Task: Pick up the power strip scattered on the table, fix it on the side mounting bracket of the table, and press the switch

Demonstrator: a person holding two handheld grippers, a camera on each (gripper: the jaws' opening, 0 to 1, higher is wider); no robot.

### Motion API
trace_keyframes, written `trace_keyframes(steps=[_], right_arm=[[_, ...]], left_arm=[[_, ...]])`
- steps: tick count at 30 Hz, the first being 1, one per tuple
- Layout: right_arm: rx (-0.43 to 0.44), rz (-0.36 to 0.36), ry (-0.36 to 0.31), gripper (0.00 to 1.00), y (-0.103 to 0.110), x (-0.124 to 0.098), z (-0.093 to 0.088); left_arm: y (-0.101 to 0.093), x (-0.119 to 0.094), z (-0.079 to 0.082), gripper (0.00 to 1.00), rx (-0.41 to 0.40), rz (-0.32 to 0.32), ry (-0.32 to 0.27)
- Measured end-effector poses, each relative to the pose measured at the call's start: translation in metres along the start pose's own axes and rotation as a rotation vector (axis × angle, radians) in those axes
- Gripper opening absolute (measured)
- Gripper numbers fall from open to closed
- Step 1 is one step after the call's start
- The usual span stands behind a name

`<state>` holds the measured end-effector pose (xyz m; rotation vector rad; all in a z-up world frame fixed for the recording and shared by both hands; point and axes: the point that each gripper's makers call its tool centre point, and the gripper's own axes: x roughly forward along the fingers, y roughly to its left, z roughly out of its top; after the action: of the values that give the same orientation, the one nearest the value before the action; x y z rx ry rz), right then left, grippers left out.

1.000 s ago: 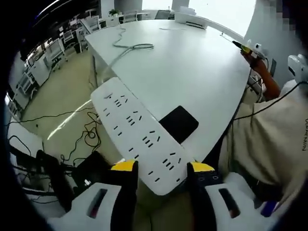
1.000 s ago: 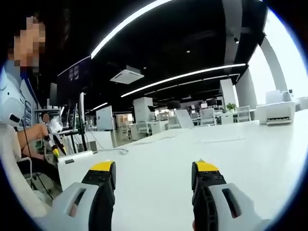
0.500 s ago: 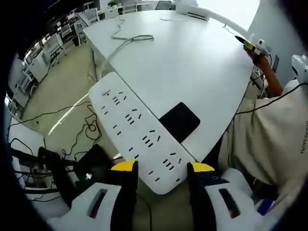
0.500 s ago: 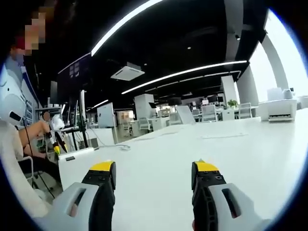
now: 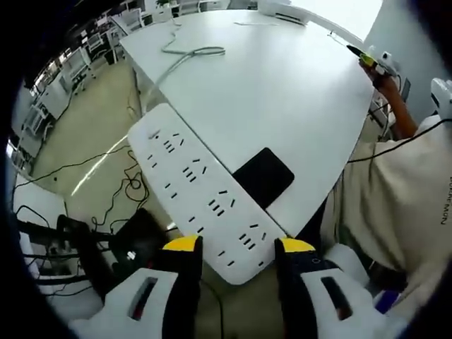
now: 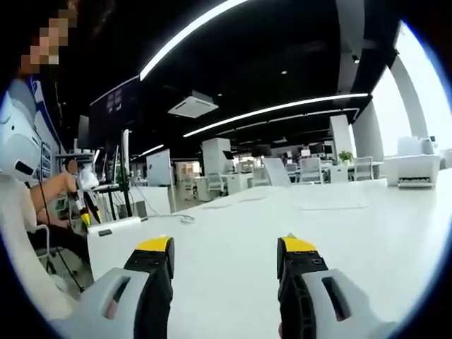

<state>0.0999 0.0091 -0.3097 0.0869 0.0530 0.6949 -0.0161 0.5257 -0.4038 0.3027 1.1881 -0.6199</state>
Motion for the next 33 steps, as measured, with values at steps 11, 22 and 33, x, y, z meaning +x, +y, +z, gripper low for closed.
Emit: trace_keyframes(steps=[11, 22, 33], right_arm=[[-0.015, 0.030, -0.018, 0.40, 0.007, 0.009, 0.015], [-0.038, 0.074, -0.023, 0.26, 0.020, 0.022, 0.021], [-0.056, 0.106, -0.018, 0.21, 0.033, 0.034, 0.026]], left_arm=[[0.000, 0.001, 0.001, 0.46, 0.002, 0.002, 0.050], [0.000, 0.001, 0.000, 0.46, 0.003, -0.001, 0.041], [-0.001, 0.001, 0.000, 0.46, 0.011, -0.003, 0.048]])
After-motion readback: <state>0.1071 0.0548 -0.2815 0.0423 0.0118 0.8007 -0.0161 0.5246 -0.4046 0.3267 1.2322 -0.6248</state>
